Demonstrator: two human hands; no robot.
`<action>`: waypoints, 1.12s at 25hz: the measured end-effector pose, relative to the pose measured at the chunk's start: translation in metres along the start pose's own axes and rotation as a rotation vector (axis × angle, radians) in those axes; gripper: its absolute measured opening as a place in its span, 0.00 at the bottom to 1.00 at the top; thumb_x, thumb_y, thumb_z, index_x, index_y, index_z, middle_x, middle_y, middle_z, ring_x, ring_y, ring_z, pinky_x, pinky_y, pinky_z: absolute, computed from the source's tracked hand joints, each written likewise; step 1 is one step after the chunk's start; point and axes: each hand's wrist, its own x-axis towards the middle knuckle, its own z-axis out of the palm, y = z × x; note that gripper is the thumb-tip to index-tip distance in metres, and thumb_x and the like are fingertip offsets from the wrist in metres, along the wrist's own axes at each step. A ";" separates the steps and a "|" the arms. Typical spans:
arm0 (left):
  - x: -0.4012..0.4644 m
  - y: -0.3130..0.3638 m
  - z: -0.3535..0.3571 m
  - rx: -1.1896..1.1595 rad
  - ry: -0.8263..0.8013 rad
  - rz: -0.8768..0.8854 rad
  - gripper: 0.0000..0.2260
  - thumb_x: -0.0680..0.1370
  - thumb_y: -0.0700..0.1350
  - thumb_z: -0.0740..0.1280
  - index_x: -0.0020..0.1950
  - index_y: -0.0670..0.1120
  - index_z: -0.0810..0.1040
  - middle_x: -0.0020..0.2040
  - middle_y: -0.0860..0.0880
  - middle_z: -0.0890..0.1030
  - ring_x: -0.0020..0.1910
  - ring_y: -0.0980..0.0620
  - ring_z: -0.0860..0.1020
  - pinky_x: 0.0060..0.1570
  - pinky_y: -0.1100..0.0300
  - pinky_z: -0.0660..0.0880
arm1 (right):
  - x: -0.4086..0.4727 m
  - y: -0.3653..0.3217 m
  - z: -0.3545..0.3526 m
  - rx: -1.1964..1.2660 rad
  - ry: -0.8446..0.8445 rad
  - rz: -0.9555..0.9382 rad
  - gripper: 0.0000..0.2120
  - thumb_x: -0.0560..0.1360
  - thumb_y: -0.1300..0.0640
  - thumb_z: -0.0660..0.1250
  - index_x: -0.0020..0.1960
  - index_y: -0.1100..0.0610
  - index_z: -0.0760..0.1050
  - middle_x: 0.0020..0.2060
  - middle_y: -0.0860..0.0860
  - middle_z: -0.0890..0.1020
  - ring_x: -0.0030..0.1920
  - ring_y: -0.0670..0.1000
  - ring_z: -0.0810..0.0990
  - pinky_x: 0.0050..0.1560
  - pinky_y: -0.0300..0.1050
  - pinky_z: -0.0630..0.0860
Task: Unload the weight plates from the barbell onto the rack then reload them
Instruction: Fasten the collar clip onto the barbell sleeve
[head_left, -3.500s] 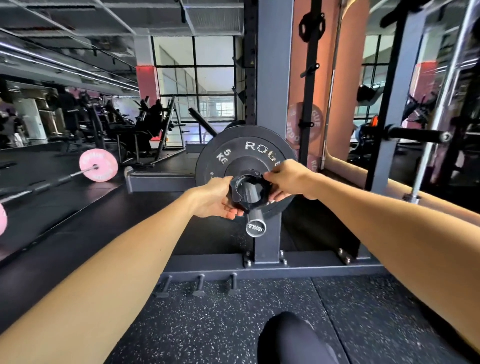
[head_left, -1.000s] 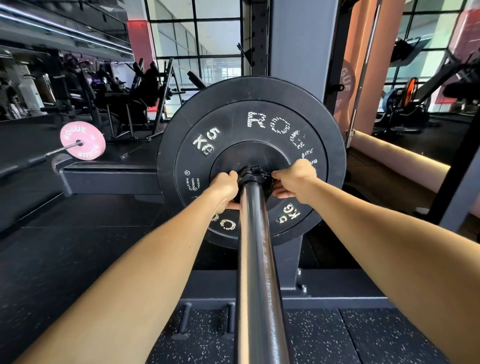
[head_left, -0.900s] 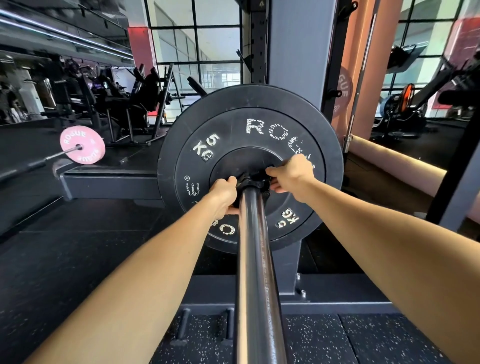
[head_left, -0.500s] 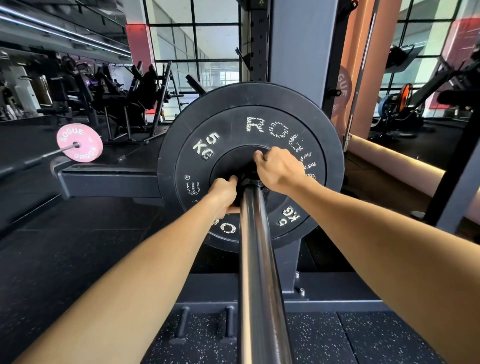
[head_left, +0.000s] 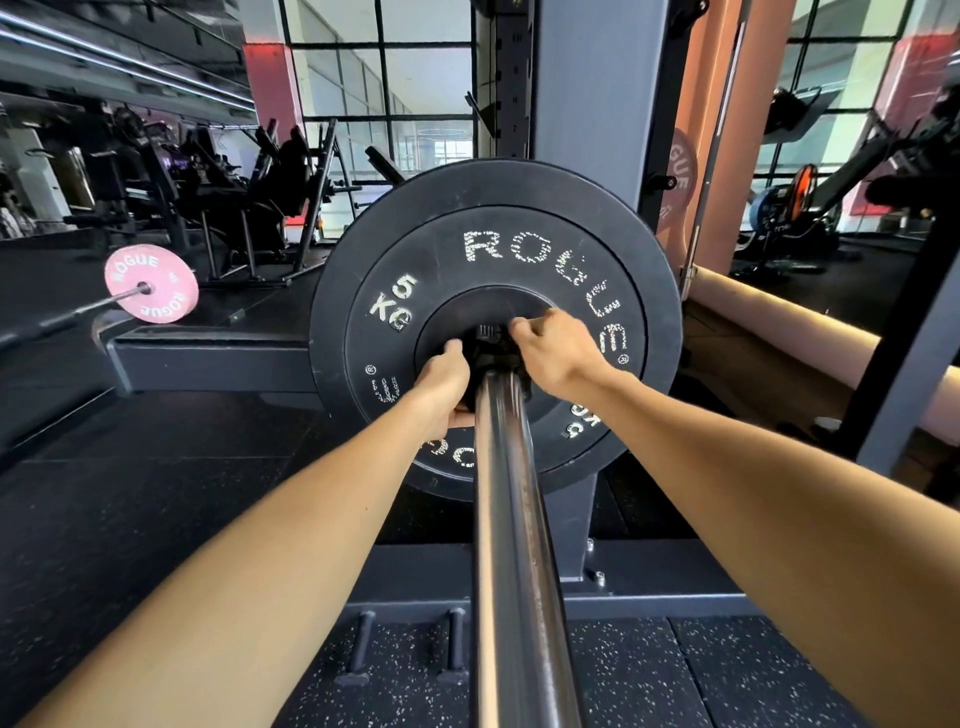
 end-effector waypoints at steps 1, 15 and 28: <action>-0.002 0.004 0.000 0.000 -0.028 -0.023 0.29 0.79 0.67 0.51 0.56 0.45 0.79 0.39 0.45 0.85 0.36 0.48 0.83 0.28 0.58 0.78 | 0.001 0.008 0.000 0.050 0.075 0.097 0.21 0.80 0.51 0.53 0.35 0.60 0.74 0.40 0.60 0.79 0.41 0.60 0.77 0.44 0.47 0.74; -0.003 0.009 0.004 -0.066 -0.035 -0.029 0.23 0.70 0.63 0.70 0.54 0.46 0.80 0.50 0.44 0.85 0.43 0.46 0.84 0.26 0.58 0.78 | 0.001 0.027 0.024 0.750 0.032 0.672 0.02 0.70 0.71 0.71 0.43 0.67 0.80 0.39 0.63 0.84 0.28 0.57 0.82 0.23 0.44 0.77; -0.017 0.011 -0.013 0.354 0.188 0.364 0.13 0.75 0.60 0.68 0.49 0.52 0.75 0.49 0.44 0.78 0.43 0.41 0.83 0.36 0.48 0.83 | -0.021 0.021 0.010 0.006 -0.079 0.072 0.11 0.72 0.64 0.56 0.39 0.58 0.77 0.35 0.55 0.80 0.36 0.60 0.79 0.34 0.46 0.77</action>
